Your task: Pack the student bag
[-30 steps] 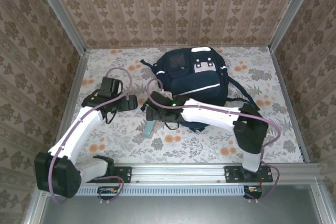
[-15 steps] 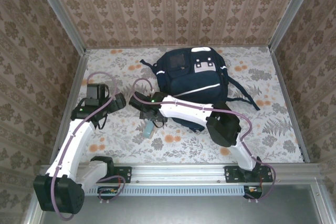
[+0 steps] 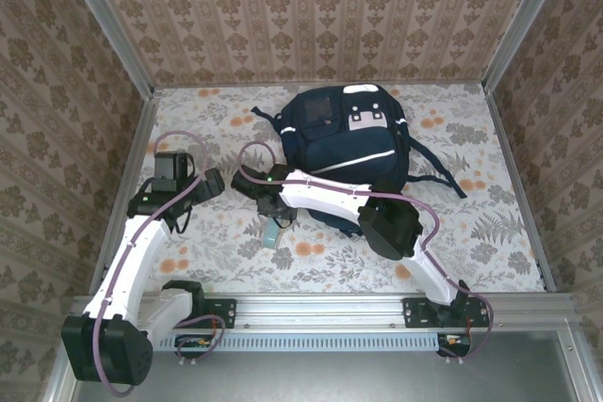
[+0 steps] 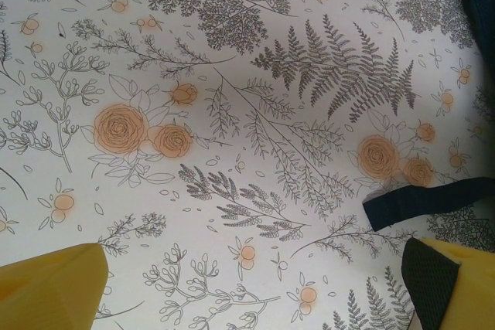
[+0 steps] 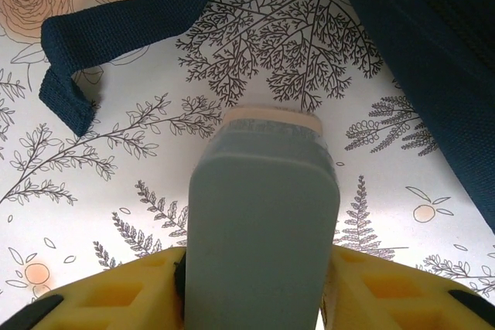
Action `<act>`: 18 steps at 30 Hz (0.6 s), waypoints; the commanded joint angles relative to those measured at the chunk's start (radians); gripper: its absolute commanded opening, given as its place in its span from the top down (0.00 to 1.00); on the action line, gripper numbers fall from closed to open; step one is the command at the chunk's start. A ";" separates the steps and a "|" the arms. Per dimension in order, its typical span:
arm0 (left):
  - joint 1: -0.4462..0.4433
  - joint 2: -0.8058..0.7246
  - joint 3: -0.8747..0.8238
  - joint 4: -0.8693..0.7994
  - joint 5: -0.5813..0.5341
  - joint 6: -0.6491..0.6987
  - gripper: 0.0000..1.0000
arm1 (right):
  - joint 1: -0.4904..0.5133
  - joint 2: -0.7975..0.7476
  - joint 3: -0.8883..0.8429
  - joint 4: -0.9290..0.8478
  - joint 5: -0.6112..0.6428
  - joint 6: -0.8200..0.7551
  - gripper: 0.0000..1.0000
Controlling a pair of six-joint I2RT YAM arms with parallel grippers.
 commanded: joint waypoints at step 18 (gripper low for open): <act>0.006 -0.013 0.002 0.056 0.149 0.021 0.00 | -0.012 -0.253 -0.192 0.241 -0.066 -0.200 0.77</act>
